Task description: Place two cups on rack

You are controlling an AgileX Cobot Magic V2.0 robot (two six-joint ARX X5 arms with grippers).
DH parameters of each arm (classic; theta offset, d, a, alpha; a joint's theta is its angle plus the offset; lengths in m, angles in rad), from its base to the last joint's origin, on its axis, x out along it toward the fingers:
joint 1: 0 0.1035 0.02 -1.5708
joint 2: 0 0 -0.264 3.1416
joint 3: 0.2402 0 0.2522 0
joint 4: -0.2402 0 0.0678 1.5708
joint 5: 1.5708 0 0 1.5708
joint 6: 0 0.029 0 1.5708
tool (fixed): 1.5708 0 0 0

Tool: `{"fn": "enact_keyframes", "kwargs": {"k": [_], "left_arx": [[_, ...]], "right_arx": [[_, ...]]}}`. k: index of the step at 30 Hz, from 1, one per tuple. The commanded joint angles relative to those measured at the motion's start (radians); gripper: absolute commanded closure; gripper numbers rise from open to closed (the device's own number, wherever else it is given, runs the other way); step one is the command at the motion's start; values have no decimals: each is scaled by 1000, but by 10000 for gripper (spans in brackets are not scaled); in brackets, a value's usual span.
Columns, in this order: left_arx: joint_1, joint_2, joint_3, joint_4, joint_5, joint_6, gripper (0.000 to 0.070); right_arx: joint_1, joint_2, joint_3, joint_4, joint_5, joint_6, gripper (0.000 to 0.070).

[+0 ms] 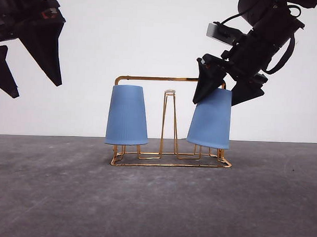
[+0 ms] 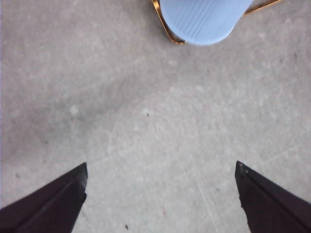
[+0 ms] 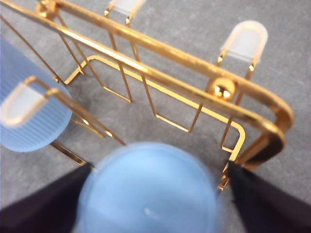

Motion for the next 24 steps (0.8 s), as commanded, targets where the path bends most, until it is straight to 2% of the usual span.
{"fn": "enact_keyframes", "kwargs": {"k": [1,6,13,17,20,24], "left_arx": [[-2,6,10,14,1,-3,115],[6,6,10,26,1,3,115],[85,-18,10,42,1,4,115],[139,-54,10,52,0,-1,116],[166,-85,10,62,-1,-19,122],[174,-129,10,46,-35,-22,155]], "right_arx": [[4,2,24,-7,-1,9,8],[-22,-63,25,-94,0,21,0],[-76,-284,23,-248,9,8,5],[-111,-421,4,-352,89,-16,12],[-137,-533,-65,-367,113,-13,16],[-158,-693,-216,-365,154,15,72]]}}
